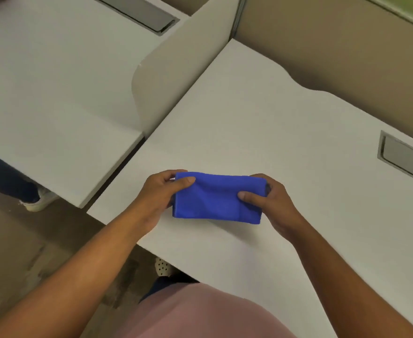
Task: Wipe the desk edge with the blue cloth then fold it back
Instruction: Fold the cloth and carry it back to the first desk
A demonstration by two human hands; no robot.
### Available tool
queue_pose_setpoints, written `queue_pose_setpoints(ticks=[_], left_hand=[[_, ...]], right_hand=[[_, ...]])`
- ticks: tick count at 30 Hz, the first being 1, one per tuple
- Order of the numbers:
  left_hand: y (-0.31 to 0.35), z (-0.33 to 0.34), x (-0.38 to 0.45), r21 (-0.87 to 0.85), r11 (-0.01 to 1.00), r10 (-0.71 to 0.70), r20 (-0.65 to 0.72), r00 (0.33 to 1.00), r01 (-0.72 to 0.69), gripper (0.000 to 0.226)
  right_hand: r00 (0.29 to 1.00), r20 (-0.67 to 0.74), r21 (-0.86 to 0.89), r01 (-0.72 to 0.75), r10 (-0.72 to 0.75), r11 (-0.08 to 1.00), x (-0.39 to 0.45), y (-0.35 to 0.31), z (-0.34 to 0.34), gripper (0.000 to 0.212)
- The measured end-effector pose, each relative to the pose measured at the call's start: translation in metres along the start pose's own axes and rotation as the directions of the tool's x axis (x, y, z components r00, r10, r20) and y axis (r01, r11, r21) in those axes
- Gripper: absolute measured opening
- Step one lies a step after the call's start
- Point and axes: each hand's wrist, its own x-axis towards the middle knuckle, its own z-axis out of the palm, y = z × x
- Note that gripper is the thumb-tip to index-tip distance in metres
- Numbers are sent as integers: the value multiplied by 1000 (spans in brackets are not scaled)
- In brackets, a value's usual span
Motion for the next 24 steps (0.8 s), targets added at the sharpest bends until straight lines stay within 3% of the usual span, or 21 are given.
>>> queue_pose_setpoints(ticks=[3,10,14,21,24], left_hand=[[12,44,15,36,999,-35,72,997,32,55],[40,159,56,262,960,12,308,951,-97,74],[49,233,75,229,967,47,276,960,-113,59],[54,350,116,292,920,216,179,960,-261,30],[58,388,140,348,883,267,180,947,-315,29]], right_hand=[[985,-170,160,28,0,987,-12,4,-25,32],[870,-490,310,121,49,943,-41,26,-109,30],[836,-547,322,168,38,932,-52,37,-165,25],[777,-630,214,177,-3,961,-31,34,-269,47],[698,-716,191,195,1,962,-11,27,-308,33]])
